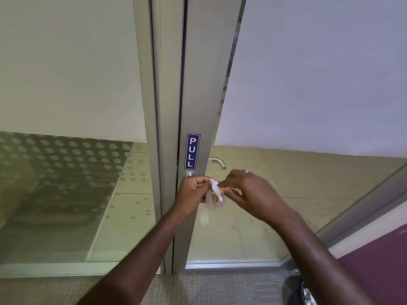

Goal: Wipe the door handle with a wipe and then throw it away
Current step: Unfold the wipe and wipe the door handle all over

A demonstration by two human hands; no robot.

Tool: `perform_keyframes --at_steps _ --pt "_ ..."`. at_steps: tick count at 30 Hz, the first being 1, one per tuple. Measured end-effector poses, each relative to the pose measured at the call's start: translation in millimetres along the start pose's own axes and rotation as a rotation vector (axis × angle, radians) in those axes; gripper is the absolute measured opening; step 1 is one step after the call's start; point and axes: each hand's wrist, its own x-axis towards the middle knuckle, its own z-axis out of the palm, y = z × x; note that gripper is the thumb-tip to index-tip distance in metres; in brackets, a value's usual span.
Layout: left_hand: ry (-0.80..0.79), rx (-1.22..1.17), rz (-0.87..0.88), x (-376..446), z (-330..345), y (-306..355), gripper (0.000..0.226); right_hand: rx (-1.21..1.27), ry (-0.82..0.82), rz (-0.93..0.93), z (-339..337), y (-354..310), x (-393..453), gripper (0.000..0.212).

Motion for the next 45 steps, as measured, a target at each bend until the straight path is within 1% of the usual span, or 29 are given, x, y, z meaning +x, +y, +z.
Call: perform_keyframes --at_steps 1,2,4,5,6,8,9,10,12,13,15,17,19,21,22,23,24,26,28,29,31,33,35,37,39,41,42,43,45 --pt "-0.001 -0.019 -0.010 -0.8 -0.7 0.3 0.024 0.097 0.031 0.020 7.0 -1.5 -4.4 0.028" --pt "0.005 -0.035 -0.012 -1.3 -1.8 0.4 0.026 0.247 0.106 0.070 14.0 -2.4 -7.8 0.025" --pt "0.033 -0.044 -0.006 -1.5 -3.7 -0.5 0.028 0.530 0.332 0.241 28.9 -0.4 -11.1 0.013" --pt "0.045 -0.042 -0.008 -1.7 -4.1 -1.1 0.029 0.621 0.406 0.348 36.0 0.7 -11.5 0.010" --pt "0.053 -0.044 -0.015 -2.1 -4.2 -1.8 0.029 0.708 0.414 0.447 42.1 1.2 -11.3 0.015" --pt "0.060 -0.057 -0.037 -3.0 -3.6 -3.6 0.029 0.919 0.322 0.580 52.3 1.5 -9.7 0.026" --pt "0.058 -0.063 -0.048 -3.2 -3.1 -4.4 0.028 0.987 0.277 0.622 55.9 1.0 -8.8 0.027" --pt "0.055 -0.069 -0.058 -3.5 -3.1 -5.6 0.027 1.017 0.250 0.645 58.4 0.4 -8.1 0.022" --pt "0.043 -0.077 -0.070 -4.3 -3.4 -7.8 0.025 1.002 0.230 0.649 62.3 1.1 -7.9 0.007" --pt "0.040 -0.067 -0.071 -4.9 -4.0 -8.7 0.024 0.997 0.228 0.645 63.0 1.4 -7.9 0.003" --pt "0.056 -0.035 -0.060 -6.0 -6.3 -10.2 0.024 0.993 0.226 0.641 63.4 4.2 -6.1 0.008" --pt "0.109 -0.037 -0.039 -6.4 -9.5 -11.8 0.025 0.903 0.237 0.635 62.6 9.2 0.0 0.011" --pt "0.245 -0.019 -0.017 -6.0 -13.0 -14.7 0.024 0.667 0.250 0.606 64.0 15.9 8.5 0.014" --pt "0.410 0.103 0.039 -6.6 -16.6 -19.3 0.018 0.346 0.244 0.543 67.5 18.7 14.1 0.011" --pt "0.453 0.182 0.079 -7.7 -17.7 -21.2 0.013 0.216 0.237 0.504 70.3 19.2 15.5 0.008" --pt "0.459 0.275 0.138 -9.1 -18.3 -22.4 0.009 0.133 0.236 0.468 73.6 19.8 16.3 0.006" --pt "0.434 0.392 0.222 -10.9 -17.8 -22.8 0.008 0.090 0.237 0.445 77.0 20.7 16.2 0.004" --pt "0.328 0.683 0.425 -12.4 -16.3 -23.2 0.007 0.057 0.247 0.415 83.0 22.2 16.6 0.003" --pt "0.219 0.971 0.577 -10.0 -13.7 -22.5 0.013 0.057 0.245 0.408 86.9 22.6 16.6 0.007" --pt "0.172 1.084 0.598 -7.8 -11.8 -22.4 0.018 0.067 0.243 0.411 87.2 22.3 16.2 0.009" --pt "0.093 1.236 0.551 -4.4 -7.9 -23.0 0.027 0.078 0.253 0.400 85.1 21.8 15.3 0.016" --pt "0.065 1.322 0.516 -1.7 -6.3 -26.3 0.030 0.037 0.263 0.314 81.5 20.7 13.4 0.027" --pt "0.081 1.340 0.501 -0.4 -5.5 -27.8 0.028 -0.037 0.238 0.149 81.3 18.0 11.3 0.028" --pt "0.087 1.342 0.501 1.6 -5.5 -29.9 0.026 -0.131 0.146 0.035 85.9 13.9 9.8 0.023" --pt "0.078 1.323 0.522 1.9 -9.7 -32.0 0.025 -0.176 0.068 0.043 90.5 11.4 10.7 0.025" --pt "0.102 1.236 0.548 -0.9 -19.3 -35.0 0.026 -0.166 0.037 0.094 91.6 11.7 16.0 0.026" --pt "0.160 1.150 0.545 -3.3 -24.3 -36.3 0.026 -0.156 0.021 0.121 90.4 11.8 18.7 0.024" --pt "0.254 1.026 0.510 -6.1 -30.7 -37.2 0.024 -0.139 0.005 0.143 89.6 10.2 22.8 0.022" --pt "0.467 0.712 0.346 -8.4 -43.2 -36.3 0.021 -0.046 -0.014 0.190 88.0 4.0 29.7 0.020"
